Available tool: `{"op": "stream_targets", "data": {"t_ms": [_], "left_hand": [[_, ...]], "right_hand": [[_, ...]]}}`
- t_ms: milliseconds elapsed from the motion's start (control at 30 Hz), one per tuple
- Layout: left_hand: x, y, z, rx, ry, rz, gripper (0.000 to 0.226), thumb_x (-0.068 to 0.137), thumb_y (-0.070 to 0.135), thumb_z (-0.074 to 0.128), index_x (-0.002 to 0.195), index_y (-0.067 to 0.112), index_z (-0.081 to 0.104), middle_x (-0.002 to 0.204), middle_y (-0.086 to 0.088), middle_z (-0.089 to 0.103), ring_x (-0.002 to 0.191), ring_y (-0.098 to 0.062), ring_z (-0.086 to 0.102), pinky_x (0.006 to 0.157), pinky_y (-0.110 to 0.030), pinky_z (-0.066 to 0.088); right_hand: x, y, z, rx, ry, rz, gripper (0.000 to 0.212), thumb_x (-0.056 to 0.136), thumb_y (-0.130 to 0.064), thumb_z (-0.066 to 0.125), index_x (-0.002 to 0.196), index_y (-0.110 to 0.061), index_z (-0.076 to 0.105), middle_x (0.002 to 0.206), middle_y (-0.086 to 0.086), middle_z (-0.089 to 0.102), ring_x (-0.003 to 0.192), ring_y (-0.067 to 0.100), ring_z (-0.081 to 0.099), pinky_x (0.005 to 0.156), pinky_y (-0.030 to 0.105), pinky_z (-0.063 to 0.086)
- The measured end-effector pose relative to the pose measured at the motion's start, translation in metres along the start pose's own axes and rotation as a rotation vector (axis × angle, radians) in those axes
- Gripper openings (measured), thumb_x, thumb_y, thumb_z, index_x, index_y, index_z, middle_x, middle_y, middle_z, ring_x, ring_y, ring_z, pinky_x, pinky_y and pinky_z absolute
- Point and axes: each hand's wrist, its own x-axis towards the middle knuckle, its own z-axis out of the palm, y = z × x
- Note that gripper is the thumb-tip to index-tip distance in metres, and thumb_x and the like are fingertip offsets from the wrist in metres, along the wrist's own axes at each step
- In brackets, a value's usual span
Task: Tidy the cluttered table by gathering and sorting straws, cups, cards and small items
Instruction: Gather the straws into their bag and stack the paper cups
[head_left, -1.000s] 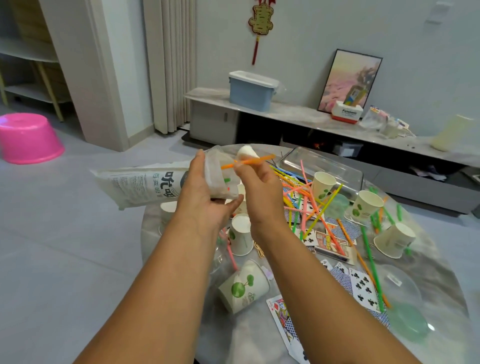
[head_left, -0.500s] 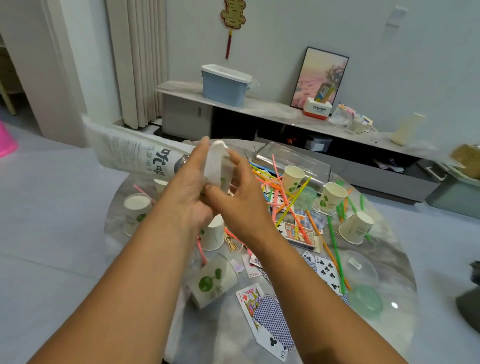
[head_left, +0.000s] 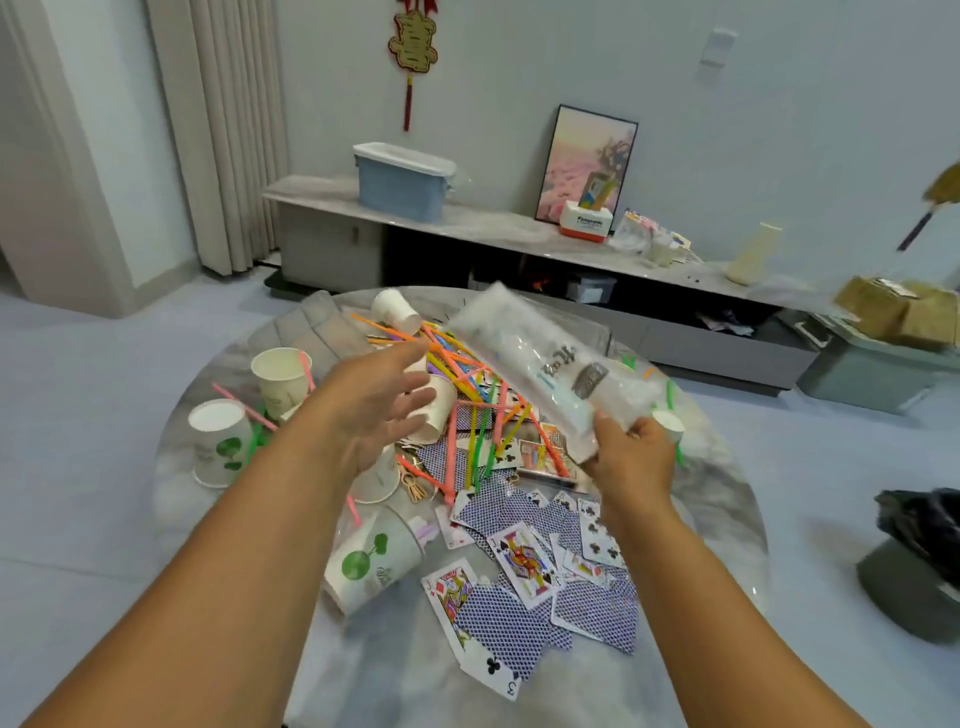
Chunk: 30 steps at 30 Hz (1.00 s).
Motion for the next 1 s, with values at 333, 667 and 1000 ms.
{"op": "stream_targets", "data": {"t_ms": [333,667,1000], "left_hand": [[-0.003,0.0,-0.04,0.092,0.219,0.058,0.024,0.102,0.008,0.049,0.124,0.017,0.052,0.102,-0.007,0.063,0.087,-0.019,0.065,0.086,-0.039,0.053],[-0.01,-0.022,-0.109,0.701,0.316,0.06,0.036,0.084,0.004,0.077,0.119,0.007,0.066,0.109,-0.014,0.064,0.089,-0.026,0.061,0.076,-0.034,0.052],[-0.035,-0.055,-0.069,1.296,-0.03,0.165,0.058,0.067,0.034,0.093,0.111,0.026,0.056,0.11,0.003,0.061,0.102,-0.02,0.061,0.09,-0.038,0.053]], "right_hand": [[-0.006,0.055,-0.009,-0.167,-0.001,0.199,0.044,0.09,-0.022,0.073,0.127,-0.01,0.054,0.122,0.013,0.065,0.104,0.033,0.065,0.089,0.05,0.057],[-0.039,0.037,0.019,-0.689,0.05,-0.191,0.055,0.093,-0.034,0.066,0.144,-0.023,0.047,0.153,0.006,0.04,0.14,0.031,0.038,0.114,0.052,0.034],[-0.108,0.035,0.092,-0.718,-0.733,-0.174,0.03,0.086,-0.046,0.07,0.083,-0.017,0.069,0.081,0.004,0.07,0.075,0.017,0.062,0.072,0.036,0.05]]}}
